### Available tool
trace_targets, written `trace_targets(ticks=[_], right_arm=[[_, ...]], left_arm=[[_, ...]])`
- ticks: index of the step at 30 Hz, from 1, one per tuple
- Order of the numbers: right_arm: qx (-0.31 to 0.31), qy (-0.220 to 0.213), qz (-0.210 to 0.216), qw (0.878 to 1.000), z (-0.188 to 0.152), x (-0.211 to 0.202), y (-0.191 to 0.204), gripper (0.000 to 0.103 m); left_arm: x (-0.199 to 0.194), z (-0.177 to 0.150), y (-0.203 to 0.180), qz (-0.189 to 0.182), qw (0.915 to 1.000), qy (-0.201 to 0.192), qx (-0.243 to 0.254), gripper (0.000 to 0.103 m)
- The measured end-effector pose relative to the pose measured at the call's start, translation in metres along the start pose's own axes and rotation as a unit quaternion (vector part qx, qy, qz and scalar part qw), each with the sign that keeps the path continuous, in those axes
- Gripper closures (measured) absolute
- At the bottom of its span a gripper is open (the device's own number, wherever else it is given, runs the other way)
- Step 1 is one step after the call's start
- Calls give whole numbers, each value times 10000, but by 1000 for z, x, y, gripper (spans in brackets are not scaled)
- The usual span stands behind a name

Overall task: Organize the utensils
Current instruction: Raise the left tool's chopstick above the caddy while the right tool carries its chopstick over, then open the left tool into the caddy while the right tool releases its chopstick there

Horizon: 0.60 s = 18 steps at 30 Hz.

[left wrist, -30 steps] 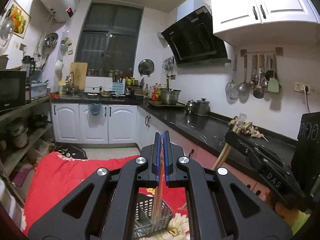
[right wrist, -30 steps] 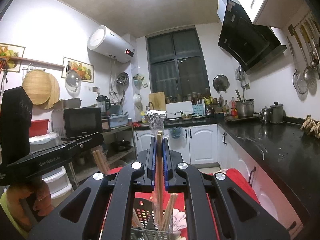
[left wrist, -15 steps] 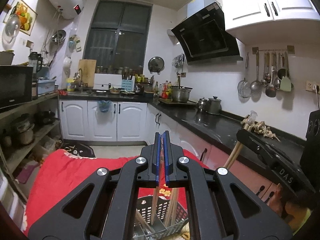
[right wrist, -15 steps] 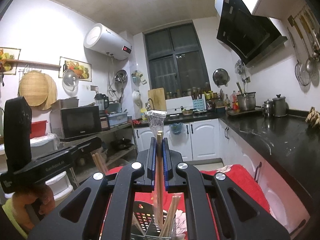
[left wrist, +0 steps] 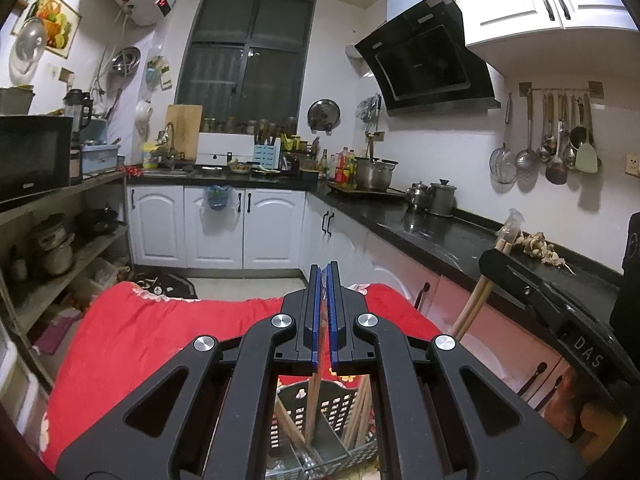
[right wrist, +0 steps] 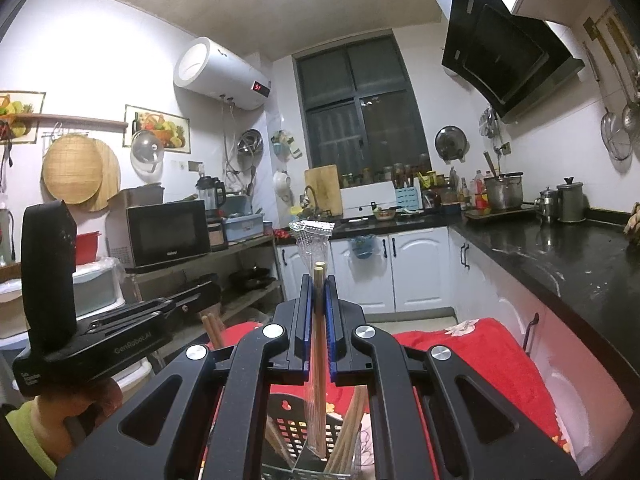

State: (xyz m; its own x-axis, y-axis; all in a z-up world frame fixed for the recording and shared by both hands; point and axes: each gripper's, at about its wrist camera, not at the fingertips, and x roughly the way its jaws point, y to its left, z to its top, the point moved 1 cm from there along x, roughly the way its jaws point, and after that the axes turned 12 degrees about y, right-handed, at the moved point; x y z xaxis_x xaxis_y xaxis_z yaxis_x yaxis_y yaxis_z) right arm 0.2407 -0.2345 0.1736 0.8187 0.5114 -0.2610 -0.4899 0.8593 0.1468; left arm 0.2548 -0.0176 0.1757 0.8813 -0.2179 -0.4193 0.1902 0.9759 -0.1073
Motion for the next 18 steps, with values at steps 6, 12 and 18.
trace_targets(ticks=[6, 12, 18], right_arm=[[-40, 37, 33, 10000, -9, 11, 2, 97], [-68, 225, -103, 9997, -20, 27, 2, 97], [61, 530, -279, 9982, -37, 43, 0, 96]], left_arm=[[5, -9, 6, -70, 9999, 64, -73, 102], [17, -22, 11, -225, 9994, 214, -158, 102], [25, -34, 16, -267, 9986, 398, -229, 102]])
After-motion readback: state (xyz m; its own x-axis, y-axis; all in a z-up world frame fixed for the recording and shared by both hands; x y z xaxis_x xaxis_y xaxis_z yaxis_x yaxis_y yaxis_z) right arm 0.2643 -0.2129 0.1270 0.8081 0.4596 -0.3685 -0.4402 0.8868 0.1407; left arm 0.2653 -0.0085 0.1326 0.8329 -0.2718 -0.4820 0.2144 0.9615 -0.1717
